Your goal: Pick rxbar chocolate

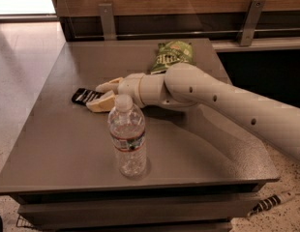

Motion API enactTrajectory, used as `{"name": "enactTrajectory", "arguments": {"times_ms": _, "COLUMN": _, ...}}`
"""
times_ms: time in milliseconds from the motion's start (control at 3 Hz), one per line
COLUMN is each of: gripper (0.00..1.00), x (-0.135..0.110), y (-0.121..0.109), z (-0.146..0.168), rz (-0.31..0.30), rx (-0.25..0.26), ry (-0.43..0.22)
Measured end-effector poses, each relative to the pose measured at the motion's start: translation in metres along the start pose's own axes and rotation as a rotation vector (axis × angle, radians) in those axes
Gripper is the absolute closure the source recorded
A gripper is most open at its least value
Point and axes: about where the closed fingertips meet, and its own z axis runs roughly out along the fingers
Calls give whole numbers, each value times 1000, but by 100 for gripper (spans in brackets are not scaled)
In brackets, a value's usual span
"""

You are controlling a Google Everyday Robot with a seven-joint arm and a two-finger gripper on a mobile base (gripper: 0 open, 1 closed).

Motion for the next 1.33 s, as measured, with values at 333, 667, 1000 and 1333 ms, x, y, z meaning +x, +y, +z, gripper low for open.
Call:
{"name": "enactTrajectory", "arguments": {"times_ms": 333, "gripper": 100, "x": 0, "y": 0, "z": 0, "rz": 0, "rx": 0, "ry": 0}}
{"name": "enactTrajectory", "arguments": {"times_ms": 667, "gripper": 100, "x": 0, "y": 0, "z": 0, "rz": 0, "rx": 0, "ry": 0}}
{"name": "enactTrajectory", "arguments": {"times_ms": 1000, "gripper": 100, "x": -1, "y": 0, "z": 0, "rz": 0, "rx": 0, "ry": 0}}
{"name": "enactTrajectory", "arguments": {"times_ms": 1333, "gripper": 100, "x": -1, "y": 0, "z": 0, "rz": 0, "rx": 0, "ry": 0}}
